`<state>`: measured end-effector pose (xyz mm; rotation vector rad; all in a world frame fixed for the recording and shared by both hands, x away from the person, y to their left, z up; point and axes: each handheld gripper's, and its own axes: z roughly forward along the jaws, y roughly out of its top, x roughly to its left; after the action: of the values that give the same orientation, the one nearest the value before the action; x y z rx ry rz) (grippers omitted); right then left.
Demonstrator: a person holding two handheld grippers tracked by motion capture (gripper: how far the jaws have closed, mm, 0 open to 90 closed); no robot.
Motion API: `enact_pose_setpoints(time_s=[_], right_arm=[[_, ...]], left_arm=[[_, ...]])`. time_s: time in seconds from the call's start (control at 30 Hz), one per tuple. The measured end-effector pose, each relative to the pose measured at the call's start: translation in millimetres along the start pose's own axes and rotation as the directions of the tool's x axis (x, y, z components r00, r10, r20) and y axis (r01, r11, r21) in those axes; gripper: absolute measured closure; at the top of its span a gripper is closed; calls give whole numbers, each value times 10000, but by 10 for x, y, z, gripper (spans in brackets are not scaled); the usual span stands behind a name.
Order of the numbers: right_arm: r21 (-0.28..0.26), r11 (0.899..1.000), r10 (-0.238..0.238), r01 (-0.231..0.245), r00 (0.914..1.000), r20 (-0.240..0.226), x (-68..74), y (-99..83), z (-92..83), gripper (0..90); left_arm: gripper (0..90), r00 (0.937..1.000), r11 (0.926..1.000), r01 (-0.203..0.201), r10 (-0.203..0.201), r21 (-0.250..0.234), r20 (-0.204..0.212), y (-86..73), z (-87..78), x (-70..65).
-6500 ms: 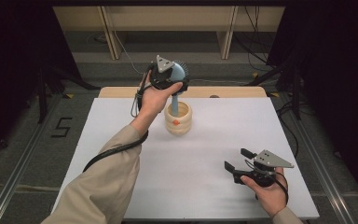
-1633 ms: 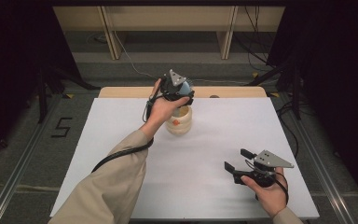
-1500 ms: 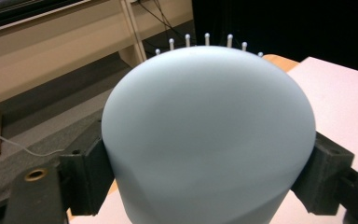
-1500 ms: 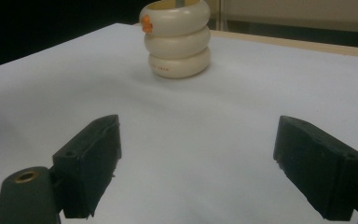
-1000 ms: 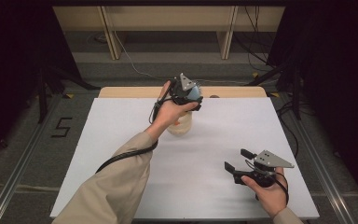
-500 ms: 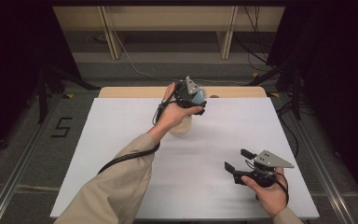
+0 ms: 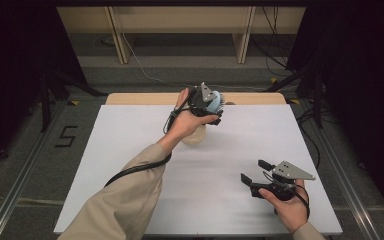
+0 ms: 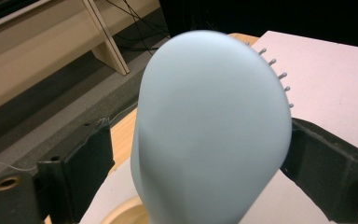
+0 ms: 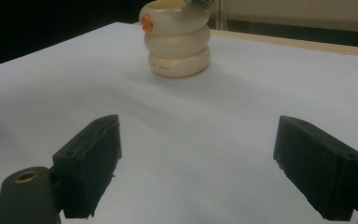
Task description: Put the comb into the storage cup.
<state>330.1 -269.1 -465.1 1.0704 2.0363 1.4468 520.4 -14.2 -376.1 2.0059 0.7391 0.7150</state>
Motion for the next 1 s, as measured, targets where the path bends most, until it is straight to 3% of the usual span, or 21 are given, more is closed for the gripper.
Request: enact_pose_setpoints(time_s=[0.27, 0.47, 0.67, 1.0], right_arm=[[-3, 10000, -2, 2, 10000, 10, -2, -1, 1, 158], [-7, 10000, -23, 23, 10000, 31, -1, -1, 0, 158], [-5, 10000, -27, 27, 10000, 32, 2, 1, 4, 158], [18, 10000, -17, 17, 10000, 50, 1, -1, 3, 158]], left_arm=[[96, 10000, 9999, 54, -55, 111, 14, 11, -61, 10], [61, 9984, 9987, 513, -514, 35, 242, 16, -179, 65], [24, 9979, 9983, 573, -569, -131, 299, 46, -313, 100], [22, 9970, 9976, 684, -679, -116, 375, -24, -379, 155]])
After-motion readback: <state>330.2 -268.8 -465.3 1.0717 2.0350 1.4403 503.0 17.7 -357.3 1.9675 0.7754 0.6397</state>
